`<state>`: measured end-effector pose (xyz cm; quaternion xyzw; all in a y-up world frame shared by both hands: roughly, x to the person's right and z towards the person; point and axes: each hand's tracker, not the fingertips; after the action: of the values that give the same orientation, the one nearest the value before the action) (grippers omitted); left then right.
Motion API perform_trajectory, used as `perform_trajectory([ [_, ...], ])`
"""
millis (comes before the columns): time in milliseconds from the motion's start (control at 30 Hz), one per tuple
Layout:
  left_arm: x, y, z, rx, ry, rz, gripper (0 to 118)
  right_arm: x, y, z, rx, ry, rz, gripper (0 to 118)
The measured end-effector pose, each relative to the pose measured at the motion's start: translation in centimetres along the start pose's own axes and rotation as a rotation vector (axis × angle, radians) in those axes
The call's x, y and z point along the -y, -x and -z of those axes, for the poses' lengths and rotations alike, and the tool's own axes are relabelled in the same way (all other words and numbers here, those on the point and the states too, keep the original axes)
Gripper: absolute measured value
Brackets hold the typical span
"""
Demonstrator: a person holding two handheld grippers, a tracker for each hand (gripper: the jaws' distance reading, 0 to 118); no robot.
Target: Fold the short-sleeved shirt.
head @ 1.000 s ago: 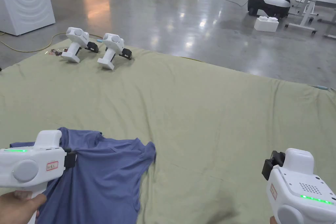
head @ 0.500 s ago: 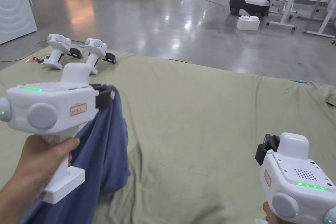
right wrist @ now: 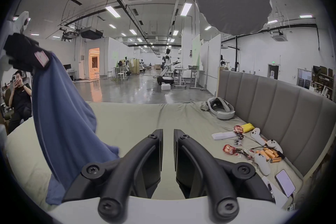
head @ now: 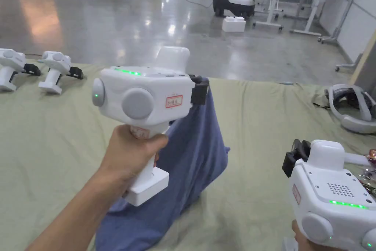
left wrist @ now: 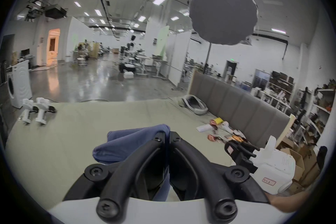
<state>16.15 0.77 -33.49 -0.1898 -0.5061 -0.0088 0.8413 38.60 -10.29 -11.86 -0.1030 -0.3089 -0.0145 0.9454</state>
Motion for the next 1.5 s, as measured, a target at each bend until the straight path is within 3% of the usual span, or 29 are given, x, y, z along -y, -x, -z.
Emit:
perform_trajectory([
  [200, 6.5, -5.0, 5.7, 0.066, 0.153, -0.031, 5, 0.8, -2.6, -0.6, 0.052, 0.023, 0.002, 15],
  [433, 13.0, -5.6, 7.4, 0.052, 0.248, -0.093, 8, 2.3, -3.4, -0.6, 0.066, 0.07, 0.009, 16],
  [500, 13.4, -5.3, 7.1, 0.032, 0.252, -0.106, 24, 2.5, -3.2, -0.5, 0.061, 0.082, 0.012, 15],
  [533, 13.6, -5.1, 6.8, 0.021, 0.249, -0.113, 37, 2.6, -3.0, -0.5, 0.057, 0.085, 0.013, 15],
  [567, 13.5, -4.7, 6.4, 0.014, 0.241, -0.122, 57, 2.7, -2.8, -0.5, 0.052, 0.087, 0.013, 15],
  [600, 13.3, -4.3, 6.0, 0.013, 0.238, -0.129, 68, 2.7, -2.6, -0.5, 0.047, 0.087, 0.011, 15],
  [733, 12.2, -3.2, 3.3, 0.009, 0.175, -0.12, 68, 2.2, -1.5, -0.8, 0.017, 0.08, 0.008, 16],
  [933, 10.5, -1.4, -1.4, -0.133, 0.037, -0.065, 68, 0.8, 0.4, -1.2, -0.031, 0.041, 0.012, 16],
  [1100, 10.7, 0.6, -4.9, -0.287, -0.067, -0.112, 60, -0.3, 2.1, -1.7, -0.067, 0.004, 0.011, 15],
  [1133, 10.8, 0.7, -5.7, -0.311, -0.093, -0.117, 48, -0.4, 2.4, -1.8, -0.071, -0.005, 0.01, 16],
  [1167, 11.0, 0.9, -6.2, -0.35, -0.109, -0.111, 21, -0.5, 2.8, -1.9, -0.073, -0.017, 0.009, 15],
  [1233, 11.4, 1.1, -6.8, -0.458, -0.106, -0.098, 17, -0.6, 3.5, -2.1, -0.075, -0.037, 0.003, 16],
  [1300, 11.9, 1.7, -7.5, -0.427, -0.107, -0.107, 3, -0.7, 4.0, -2.2, -0.079, -0.05, 0.001, 15],
  [1500, 13.0, 2.9, -7.8, -0.438, -0.057, -0.101, 1, -0.9, 5.0, -2.4, -0.091, -0.07, -0.007, 15],
])
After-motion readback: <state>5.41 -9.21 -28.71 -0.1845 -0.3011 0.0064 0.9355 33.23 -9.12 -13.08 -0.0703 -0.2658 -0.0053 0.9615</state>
